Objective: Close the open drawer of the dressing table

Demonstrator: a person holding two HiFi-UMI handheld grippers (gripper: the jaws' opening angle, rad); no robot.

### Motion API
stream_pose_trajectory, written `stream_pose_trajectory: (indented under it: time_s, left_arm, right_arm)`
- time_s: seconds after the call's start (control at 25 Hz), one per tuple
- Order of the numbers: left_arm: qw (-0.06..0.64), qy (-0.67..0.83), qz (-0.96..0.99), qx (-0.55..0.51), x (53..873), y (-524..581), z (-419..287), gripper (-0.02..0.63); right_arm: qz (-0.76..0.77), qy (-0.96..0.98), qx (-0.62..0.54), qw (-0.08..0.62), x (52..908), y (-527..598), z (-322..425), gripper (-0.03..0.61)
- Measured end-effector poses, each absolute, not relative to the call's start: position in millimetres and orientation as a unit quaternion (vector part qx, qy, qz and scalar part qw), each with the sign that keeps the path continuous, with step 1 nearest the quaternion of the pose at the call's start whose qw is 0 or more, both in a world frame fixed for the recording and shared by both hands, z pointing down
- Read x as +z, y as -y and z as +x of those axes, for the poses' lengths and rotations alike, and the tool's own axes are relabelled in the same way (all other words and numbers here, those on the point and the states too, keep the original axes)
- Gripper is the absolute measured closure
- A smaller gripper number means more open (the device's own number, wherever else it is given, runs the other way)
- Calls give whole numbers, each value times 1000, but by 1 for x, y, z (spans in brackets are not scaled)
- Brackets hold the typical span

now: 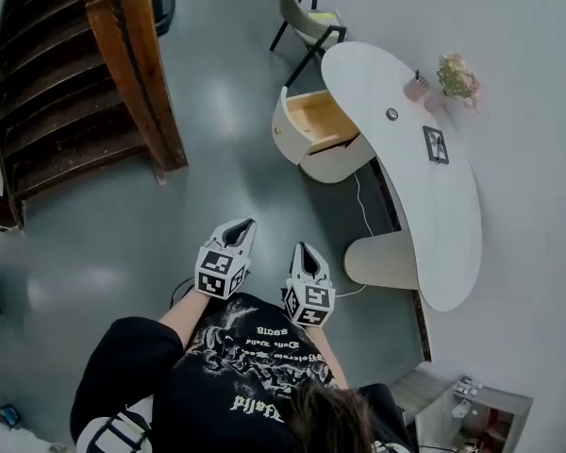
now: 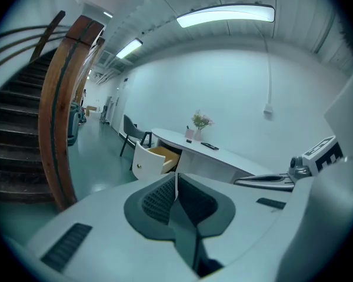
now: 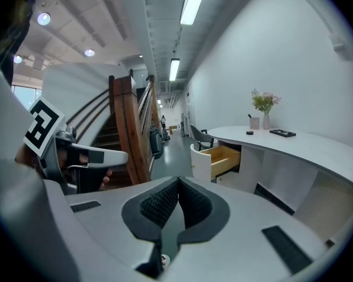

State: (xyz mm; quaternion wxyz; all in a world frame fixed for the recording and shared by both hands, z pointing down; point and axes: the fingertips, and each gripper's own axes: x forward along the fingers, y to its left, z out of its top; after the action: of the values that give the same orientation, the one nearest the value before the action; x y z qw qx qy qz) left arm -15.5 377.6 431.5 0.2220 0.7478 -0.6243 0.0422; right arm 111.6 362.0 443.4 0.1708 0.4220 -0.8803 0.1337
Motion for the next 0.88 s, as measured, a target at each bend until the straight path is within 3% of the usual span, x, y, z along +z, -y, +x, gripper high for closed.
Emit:
stream_pose_trajectory:
  time_s: [0.88]
  left_arm:
    - [215,565,792,83,443,-260,-94,583]
  right_arm:
    - [477,847,161,170,452,-259,21,552]
